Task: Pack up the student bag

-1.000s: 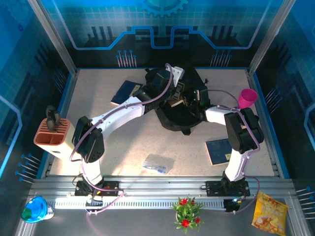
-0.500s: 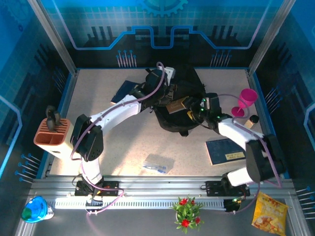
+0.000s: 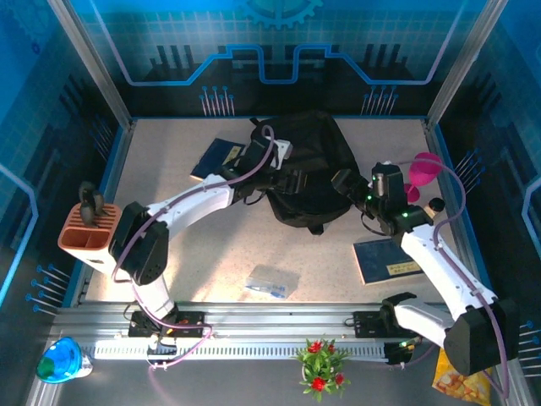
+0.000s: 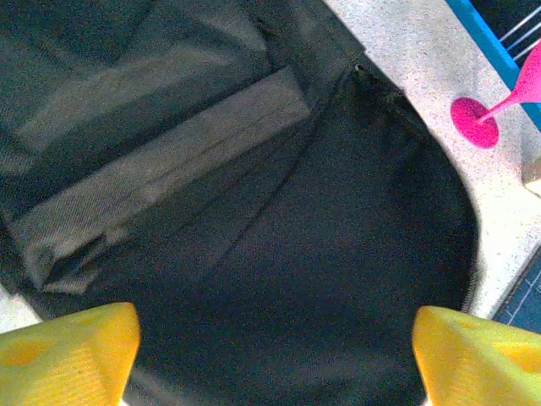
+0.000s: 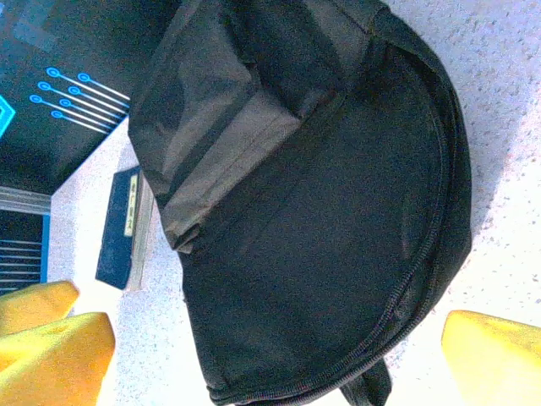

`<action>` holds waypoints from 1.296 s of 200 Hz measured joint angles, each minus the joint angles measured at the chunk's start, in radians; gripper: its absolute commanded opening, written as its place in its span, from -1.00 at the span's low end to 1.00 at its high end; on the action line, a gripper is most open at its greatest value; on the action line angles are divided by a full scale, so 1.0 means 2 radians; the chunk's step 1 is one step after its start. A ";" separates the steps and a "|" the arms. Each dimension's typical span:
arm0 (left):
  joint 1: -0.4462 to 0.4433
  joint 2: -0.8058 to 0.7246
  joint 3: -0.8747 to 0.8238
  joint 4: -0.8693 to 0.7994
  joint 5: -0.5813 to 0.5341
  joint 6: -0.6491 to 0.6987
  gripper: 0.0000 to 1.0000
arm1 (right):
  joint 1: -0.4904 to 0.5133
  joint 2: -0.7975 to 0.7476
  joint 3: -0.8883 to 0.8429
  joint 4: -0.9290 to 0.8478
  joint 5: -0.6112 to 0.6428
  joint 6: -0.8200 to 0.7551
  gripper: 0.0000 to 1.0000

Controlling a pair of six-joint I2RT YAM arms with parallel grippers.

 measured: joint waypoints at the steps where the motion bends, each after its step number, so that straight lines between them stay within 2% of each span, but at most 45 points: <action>1: 0.001 -0.002 -0.001 0.000 0.000 0.000 0.95 | 0.000 0.000 0.001 -0.001 0.000 -0.001 1.00; 27: 0.031 -0.037 -0.030 0.001 -0.031 -0.006 0.99 | 0.000 0.012 0.020 -0.005 -0.002 -0.024 1.00; 53: 0.082 -0.032 -0.035 -0.007 -0.056 -0.027 0.99 | 0.000 0.023 0.021 -0.005 -0.011 -0.031 1.00; 81: 0.137 0.012 -0.027 -0.013 -0.060 -0.049 0.98 | 0.000 0.032 0.021 -0.003 -0.024 -0.032 1.00; 110: 0.170 0.077 0.002 -0.021 -0.050 -0.068 0.99 | 0.000 0.034 0.021 -0.001 -0.034 -0.032 0.99; 189: 0.222 0.221 0.121 -0.057 -0.006 -0.092 0.94 | 0.000 0.034 0.021 0.002 -0.049 -0.030 1.00; 217: 0.226 0.232 0.129 -0.076 0.000 -0.096 0.94 | 0.000 0.034 0.012 0.006 -0.054 -0.029 1.00; 259: 0.227 0.223 0.116 -0.093 0.010 -0.135 0.81 | 0.000 0.037 0.009 0.006 -0.056 -0.025 1.00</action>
